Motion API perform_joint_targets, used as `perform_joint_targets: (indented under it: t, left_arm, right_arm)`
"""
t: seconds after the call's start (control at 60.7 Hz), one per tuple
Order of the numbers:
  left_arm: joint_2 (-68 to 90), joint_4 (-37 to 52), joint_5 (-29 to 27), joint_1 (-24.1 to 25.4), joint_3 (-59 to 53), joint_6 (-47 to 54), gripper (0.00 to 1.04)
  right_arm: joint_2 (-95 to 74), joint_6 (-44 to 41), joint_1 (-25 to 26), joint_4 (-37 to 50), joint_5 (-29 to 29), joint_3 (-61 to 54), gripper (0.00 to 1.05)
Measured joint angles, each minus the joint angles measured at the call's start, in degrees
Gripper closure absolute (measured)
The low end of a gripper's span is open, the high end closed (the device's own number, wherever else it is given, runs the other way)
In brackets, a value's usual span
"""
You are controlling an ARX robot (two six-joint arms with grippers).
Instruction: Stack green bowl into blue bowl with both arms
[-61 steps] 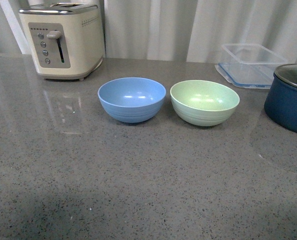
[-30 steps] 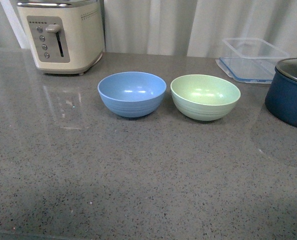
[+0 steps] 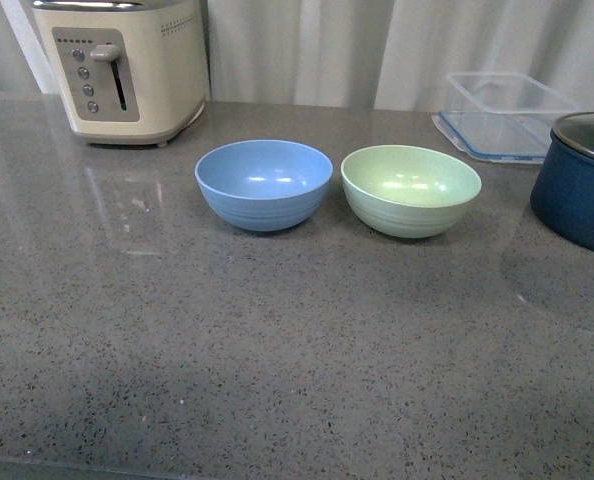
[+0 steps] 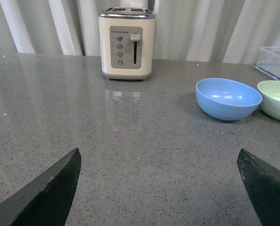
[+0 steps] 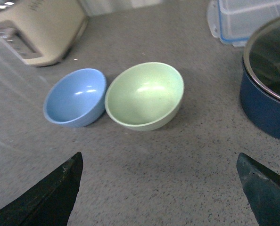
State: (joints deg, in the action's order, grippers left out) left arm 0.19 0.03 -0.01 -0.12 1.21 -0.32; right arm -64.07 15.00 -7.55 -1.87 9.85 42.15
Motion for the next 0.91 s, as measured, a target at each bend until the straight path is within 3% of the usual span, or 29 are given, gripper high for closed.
perform_joint_targets:
  t: [0.247,0.675,0.906]
  left_arm:
    - [0.0,0.0,0.0,0.0,0.0,0.0,0.07]
    - [0.0,0.0,-0.02,0.0,0.0,0.02,0.07]
    - [0.0,0.0,0.0,0.0,0.0,0.0,0.07]
  right_arm:
    - [-28.26,3.08,-2.86,-1.27,-9.7,19.96,0.1]
    - [-45.64,1.99,-4.09,-2.71,-15.91,31.89,0.1]
    - [-50.45,1.79,-4.15,-2.82,-17.2,34.4,0.42]
